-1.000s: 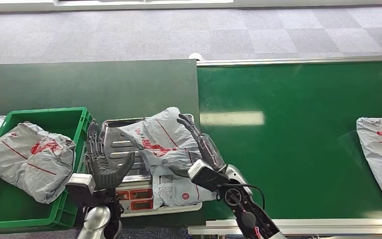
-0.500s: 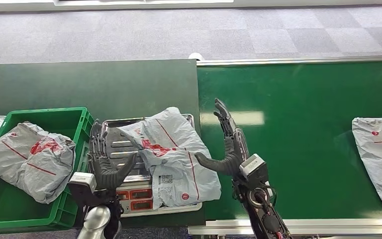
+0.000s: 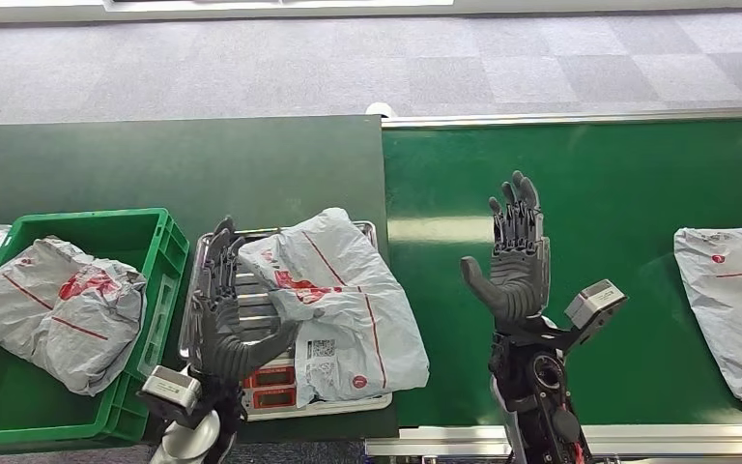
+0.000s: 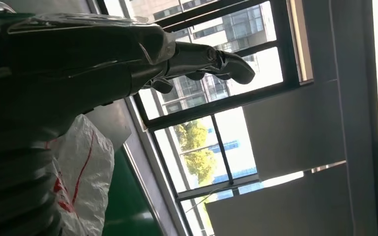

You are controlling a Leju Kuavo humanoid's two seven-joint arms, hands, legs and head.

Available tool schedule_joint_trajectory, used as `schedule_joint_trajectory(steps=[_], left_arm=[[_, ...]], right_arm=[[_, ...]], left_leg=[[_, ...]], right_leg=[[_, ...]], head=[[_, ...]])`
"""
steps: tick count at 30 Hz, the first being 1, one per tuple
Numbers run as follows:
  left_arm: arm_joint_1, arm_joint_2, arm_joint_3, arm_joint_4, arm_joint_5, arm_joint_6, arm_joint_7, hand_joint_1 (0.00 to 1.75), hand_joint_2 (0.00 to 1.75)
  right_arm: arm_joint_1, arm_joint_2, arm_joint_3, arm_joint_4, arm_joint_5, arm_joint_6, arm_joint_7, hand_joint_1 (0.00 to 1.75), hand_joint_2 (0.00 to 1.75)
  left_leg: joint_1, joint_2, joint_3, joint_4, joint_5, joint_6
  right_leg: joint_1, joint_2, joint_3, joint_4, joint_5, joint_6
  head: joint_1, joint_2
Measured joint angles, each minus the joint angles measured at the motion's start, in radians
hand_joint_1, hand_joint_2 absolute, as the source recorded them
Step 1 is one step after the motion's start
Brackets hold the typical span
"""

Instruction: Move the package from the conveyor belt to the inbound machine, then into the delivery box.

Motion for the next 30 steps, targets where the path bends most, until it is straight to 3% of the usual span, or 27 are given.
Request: schedule_joint_trajectory(steps=[8,30], left_arm=[[0.000,0.028,-0.061,-0.039,-0.003,0.009,0.000,0.00,1.75],[-0.001,0.049,-0.083,-0.046,-0.024,0.013,0.018,0.00,1.75]], right_arm=[[0.001,0.012,-0.031,0.028,-0.009,0.010,0.000,0.00,1.75],[0.003,0.017,-0.047,0.042,-0.010,0.017,0.009,0.00,1.75]], left_leg=[[0.000,0.000,0.000,0.000,0.000,0.000],[0.000,0.000,0.000,0.000,0.000,0.000]], right_leg=[[0.000,0.000,0.000,0.000,0.000,0.000],[0.000,0.000,0.000,0.000,0.000,0.000]], head=[[0.000,0.000],[0.000,0.000]])
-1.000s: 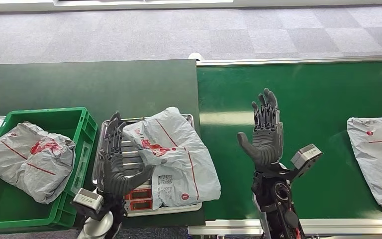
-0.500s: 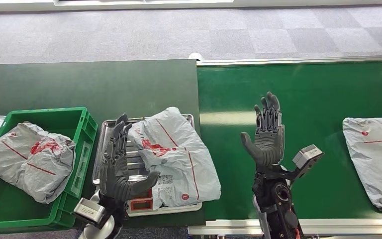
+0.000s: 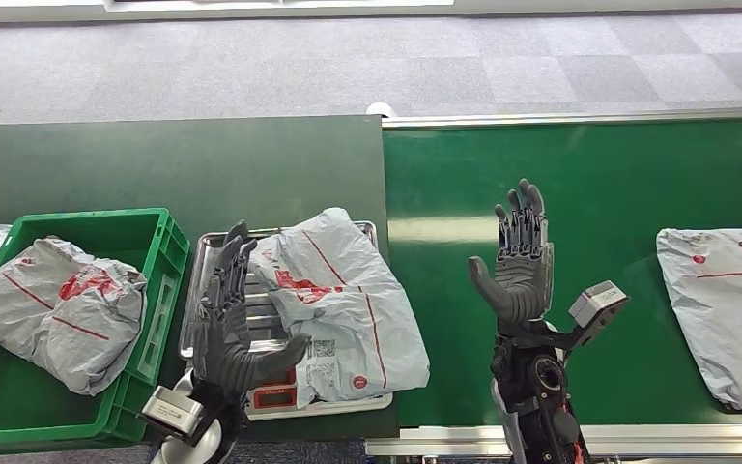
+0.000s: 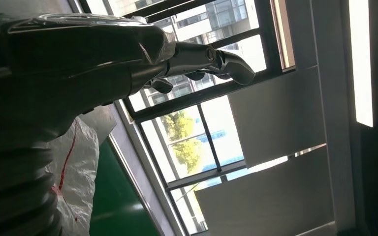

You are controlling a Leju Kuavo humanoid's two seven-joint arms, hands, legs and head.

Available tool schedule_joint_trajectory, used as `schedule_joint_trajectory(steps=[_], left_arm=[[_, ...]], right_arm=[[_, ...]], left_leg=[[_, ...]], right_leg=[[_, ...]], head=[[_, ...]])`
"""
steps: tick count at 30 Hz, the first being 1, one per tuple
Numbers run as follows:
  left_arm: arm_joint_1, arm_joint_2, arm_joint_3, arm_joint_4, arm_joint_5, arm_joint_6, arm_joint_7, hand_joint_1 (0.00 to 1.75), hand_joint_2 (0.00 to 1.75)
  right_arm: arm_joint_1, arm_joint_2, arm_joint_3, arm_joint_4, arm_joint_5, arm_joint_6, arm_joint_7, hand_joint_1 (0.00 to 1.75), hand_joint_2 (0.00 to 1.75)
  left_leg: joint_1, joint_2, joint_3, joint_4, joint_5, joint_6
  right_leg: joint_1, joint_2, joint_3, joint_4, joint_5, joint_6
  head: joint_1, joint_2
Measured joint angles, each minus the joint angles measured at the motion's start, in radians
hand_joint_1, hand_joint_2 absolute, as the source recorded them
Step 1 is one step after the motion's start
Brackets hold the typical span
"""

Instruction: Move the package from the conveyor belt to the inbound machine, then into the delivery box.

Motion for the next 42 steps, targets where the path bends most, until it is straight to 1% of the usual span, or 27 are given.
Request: schedule_joint_trajectory(steps=[1,2,4,5,6,7,8,12,18,36,41,42], left_arm=[[-0.003,0.002,-0.005,0.010,-0.041,0.005,0.036,0.00,1.75],[-0.005,0.004,-0.011,0.028,-0.120,0.014,0.095,0.00,1.75],[-0.003,0.006,-0.018,0.081,-0.370,0.035,0.223,0.00,1.75],[0.000,0.006,-0.019,0.107,-0.506,0.044,0.259,0.00,1.75],[0.003,0.006,-0.019,0.126,-0.615,0.049,0.271,0.00,1.75],[0.004,0.006,-0.019,0.141,-0.689,0.052,0.270,0.00,1.75],[0.004,0.006,-0.019,0.153,-0.717,0.053,0.269,0.00,1.75],[0.003,0.004,-0.018,0.182,-0.681,0.049,0.267,0.00,1.75],[0.006,0.000,-0.017,0.200,-0.678,0.039,0.265,0.00,1.75],[0.009,-0.002,-0.017,0.214,-0.677,0.038,0.264,0.00,1.75],[0.009,-0.010,-0.008,0.214,-0.660,0.024,0.255,0.00,1.75],[0.009,-0.010,-0.006,0.215,-0.659,0.020,0.254,0.03,1.75]], right_arm=[[0.004,0.000,0.000,0.000,0.000,0.011,0.014,0.00,1.75],[0.012,0.001,-0.001,-0.001,0.001,0.026,0.029,0.00,1.75],[0.039,0.005,-0.001,-0.006,0.007,0.055,0.052,0.00,1.75],[0.054,0.008,-0.002,-0.009,0.011,0.062,0.054,0.00,1.75],[0.065,0.010,-0.002,-0.010,0.013,0.065,0.055,0.00,1.75],[0.073,0.011,-0.002,-0.012,0.014,0.067,0.055,0.00,1.75],[0.079,0.012,-0.003,-0.013,0.015,0.067,0.056,0.00,1.75],[0.089,0.014,-0.005,-0.017,0.020,0.068,0.057,0.00,1.75],[0.099,0.018,-0.010,-0.021,0.022,0.068,0.058,0.00,1.75],[0.105,0.022,-0.018,-0.023,0.024,0.069,0.058,0.00,1.75],[0.115,0.025,-0.024,-0.034,0.032,0.069,0.062,0.00,1.75],[0.116,0.025,-0.024,-0.035,0.034,0.069,0.063,0.00,1.75]], left_leg=[[0.000,0.000,0.000,0.000,0.000,0.000],[0.000,0.000,0.000,0.000,0.000,0.000],[0.000,0.000,0.000,0.000,0.000,0.000],[0.000,0.000,0.000,0.000,0.000,0.000],[0.000,0.000,-0.001,0.000,0.000,0.000],[0.000,0.001,-0.001,0.000,0.000,0.000],[0.000,0.001,-0.001,0.000,0.000,0.000],[0.000,0.000,-0.001,0.000,0.000,0.000],[0.000,0.000,-0.001,0.000,0.000,0.000],[0.000,0.000,-0.001,0.000,0.000,0.000],[0.000,0.000,-0.001,0.000,0.000,0.000],[0.000,0.000,-0.001,0.000,0.000,0.000]], right_leg=[[0.000,0.000,0.000,0.000,0.000,0.000],[0.000,0.000,0.000,0.000,0.000,0.000],[0.000,-0.001,0.000,0.000,0.000,0.000],[0.000,0.000,0.000,0.000,0.000,0.000],[0.000,0.000,-0.001,0.000,0.000,0.000],[0.000,0.000,-0.001,0.000,0.000,0.000],[0.000,0.000,-0.001,0.000,0.000,0.000],[0.000,0.000,-0.001,0.000,0.000,0.000],[0.000,0.000,-0.001,0.000,0.000,0.000],[0.000,0.000,-0.001,0.000,0.000,0.000],[0.000,0.000,-0.001,0.000,0.000,0.000],[0.000,0.000,-0.001,0.000,0.000,0.000]], head=[[0.000,0.000],[0.000,0.000],[0.000,0.000],[0.000,0.000],[0.000,0.000],[0.000,0.000],[0.000,0.000],[0.000,0.000],[0.000,0.000],[0.000,0.000],[0.000,0.000],[0.000,0.000]])
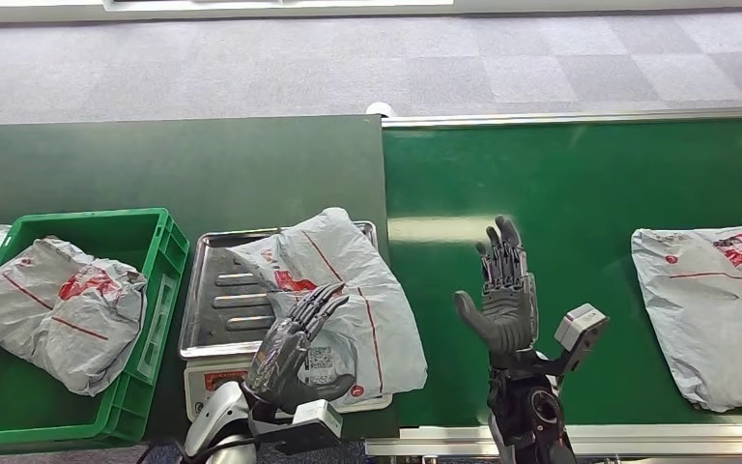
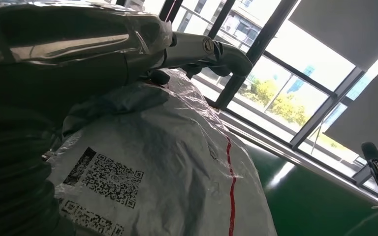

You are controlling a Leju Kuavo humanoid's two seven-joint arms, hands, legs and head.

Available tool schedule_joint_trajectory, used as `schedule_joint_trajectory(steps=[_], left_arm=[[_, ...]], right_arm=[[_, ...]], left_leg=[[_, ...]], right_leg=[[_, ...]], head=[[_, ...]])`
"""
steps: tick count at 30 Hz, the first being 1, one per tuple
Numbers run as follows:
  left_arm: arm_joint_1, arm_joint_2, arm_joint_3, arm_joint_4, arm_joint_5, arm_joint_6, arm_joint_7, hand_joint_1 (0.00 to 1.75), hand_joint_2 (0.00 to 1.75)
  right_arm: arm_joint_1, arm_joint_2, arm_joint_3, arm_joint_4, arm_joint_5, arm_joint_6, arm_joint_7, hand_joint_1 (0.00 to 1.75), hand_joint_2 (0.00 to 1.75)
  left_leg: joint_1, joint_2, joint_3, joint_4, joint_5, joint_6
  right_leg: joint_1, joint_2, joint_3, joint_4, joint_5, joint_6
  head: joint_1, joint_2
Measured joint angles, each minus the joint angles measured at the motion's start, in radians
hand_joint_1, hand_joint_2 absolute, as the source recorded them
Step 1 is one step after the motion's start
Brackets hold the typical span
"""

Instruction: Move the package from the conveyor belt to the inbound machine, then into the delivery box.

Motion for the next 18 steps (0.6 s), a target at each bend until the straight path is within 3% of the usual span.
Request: schedule_joint_trajectory(steps=[1,4,5,10,18], left_arm=[[0.000,0.000,0.001,0.001,0.001,-0.003,-0.001,0.24,1.75],[-0.002,-0.001,0.003,0.008,0.001,-0.009,-0.001,1.34,1.75],[-0.002,-0.002,0.003,0.011,0.001,-0.010,-0.001,1.51,1.75],[-0.008,-0.005,0.003,0.025,-0.001,-0.010,-0.002,1.60,1.75],[-0.012,-0.006,0.005,0.037,-0.005,-0.008,-0.009,1.60,1.75]], right_arm=[[0.001,0.000,-0.001,-0.001,0.001,0.000,0.000,0.00,1.75],[0.002,0.001,-0.002,-0.003,0.003,-0.002,0.002,0.00,1.75],[0.002,0.002,-0.003,-0.003,0.003,-0.002,0.002,0.00,1.75],[0.003,0.003,-0.005,-0.003,0.003,-0.002,0.002,0.00,1.75],[0.007,0.005,-0.015,-0.011,0.001,0.000,0.010,0.00,1.75]], left_leg=[[0.000,0.000,0.000,0.000,0.000,0.000],[0.000,0.000,0.000,0.000,0.000,0.000],[0.000,0.000,0.000,0.000,0.000,0.000],[0.000,0.000,0.000,0.000,0.000,0.000],[0.000,0.000,0.000,0.000,0.000,0.000]], right_leg=[[0.000,0.000,0.000,0.000,0.000,0.000],[0.000,0.000,0.000,0.000,0.000,0.000],[0.000,0.000,0.000,0.000,0.000,0.000],[0.000,0.000,0.000,0.000,0.000,0.000],[0.000,0.000,0.000,0.000,0.000,0.000]], head=[[0.000,0.000],[0.000,0.000],[0.000,0.000],[0.000,0.000],[0.000,0.000]])
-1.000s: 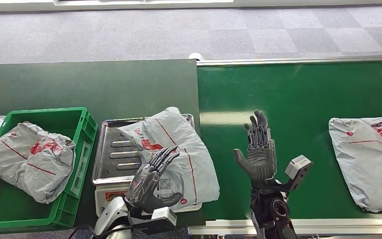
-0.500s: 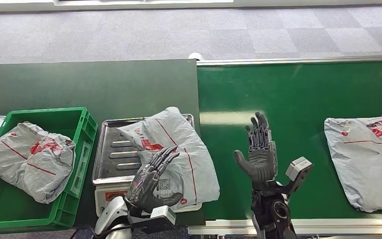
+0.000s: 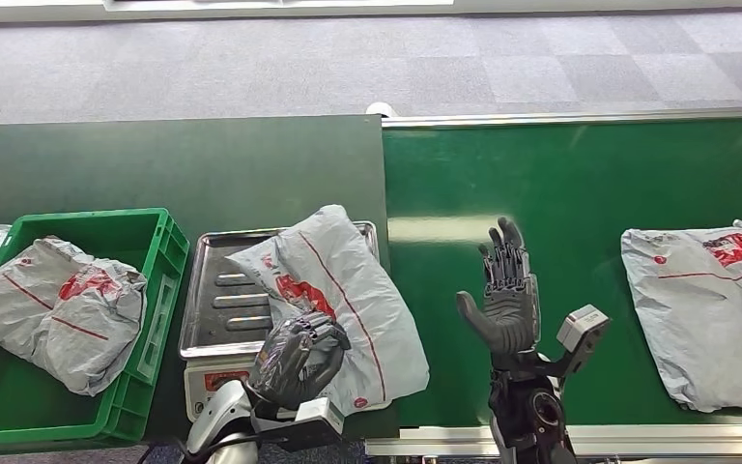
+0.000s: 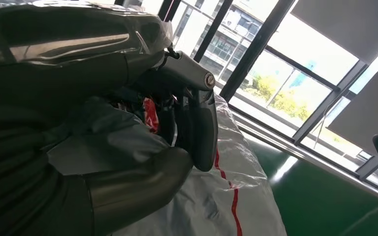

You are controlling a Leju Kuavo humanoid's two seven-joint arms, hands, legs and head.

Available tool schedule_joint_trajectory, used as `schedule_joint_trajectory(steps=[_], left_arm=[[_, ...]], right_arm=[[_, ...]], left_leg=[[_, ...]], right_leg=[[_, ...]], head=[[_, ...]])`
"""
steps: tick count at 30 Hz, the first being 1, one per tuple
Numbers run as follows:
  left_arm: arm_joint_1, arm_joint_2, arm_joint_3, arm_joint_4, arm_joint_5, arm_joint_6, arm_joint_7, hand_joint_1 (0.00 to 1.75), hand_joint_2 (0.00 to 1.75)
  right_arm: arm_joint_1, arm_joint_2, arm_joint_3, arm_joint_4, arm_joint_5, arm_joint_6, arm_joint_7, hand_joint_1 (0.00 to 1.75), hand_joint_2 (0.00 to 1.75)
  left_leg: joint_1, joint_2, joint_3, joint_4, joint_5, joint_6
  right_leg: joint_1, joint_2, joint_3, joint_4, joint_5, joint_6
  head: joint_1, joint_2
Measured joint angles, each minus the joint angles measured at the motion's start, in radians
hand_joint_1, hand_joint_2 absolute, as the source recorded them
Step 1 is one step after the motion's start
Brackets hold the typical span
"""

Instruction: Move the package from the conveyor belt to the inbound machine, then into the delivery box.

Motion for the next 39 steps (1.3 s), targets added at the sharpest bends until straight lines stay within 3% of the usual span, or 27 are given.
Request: schedule_joint_trajectory(steps=[9,15,24,30,39], left_arm=[[0.000,-0.002,0.000,0.003,-0.013,-0.009,-0.002,1.54,1.75],[0.001,-0.002,0.000,0.004,-0.005,0.020,-0.016,1.67,1.75],[0.010,-0.002,0.005,-0.018,0.060,0.085,-0.068,1.73,1.75],[0.030,-0.012,0.043,-0.078,0.225,0.117,-0.146,1.73,1.75],[0.041,-0.019,0.069,-0.117,0.254,0.118,-0.161,1.75,1.75]], right_arm=[[0.003,0.000,-0.018,-0.009,0.000,0.002,0.002,0.00,1.75],[0.006,0.000,-0.021,-0.011,0.001,0.002,0.002,0.00,1.75],[0.012,0.001,-0.032,-0.020,0.001,0.002,0.002,0.00,1.75],[0.013,0.002,-0.035,-0.021,0.001,-0.004,0.002,0.00,1.75],[0.014,0.003,-0.037,-0.022,0.001,-0.006,0.002,0.00,1.75]], left_leg=[[0.000,0.000,0.000,0.000,0.000,0.000],[0.000,0.000,0.000,0.000,0.000,0.000],[0.000,0.000,0.000,0.000,0.000,0.000],[0.000,0.000,0.000,0.000,0.000,0.000],[0.000,0.000,0.000,0.000,0.000,0.000]], right_leg=[[0.000,0.000,0.000,0.000,0.000,0.000],[0.000,0.000,0.000,0.000,0.000,0.000],[0.000,0.000,0.000,0.000,0.000,0.000],[0.000,0.000,0.000,0.000,0.000,0.000],[0.000,0.000,0.000,0.000,0.000,0.000]], head=[[0.000,0.000],[0.000,0.000],[0.000,0.000],[0.000,0.000],[0.000,0.000]])
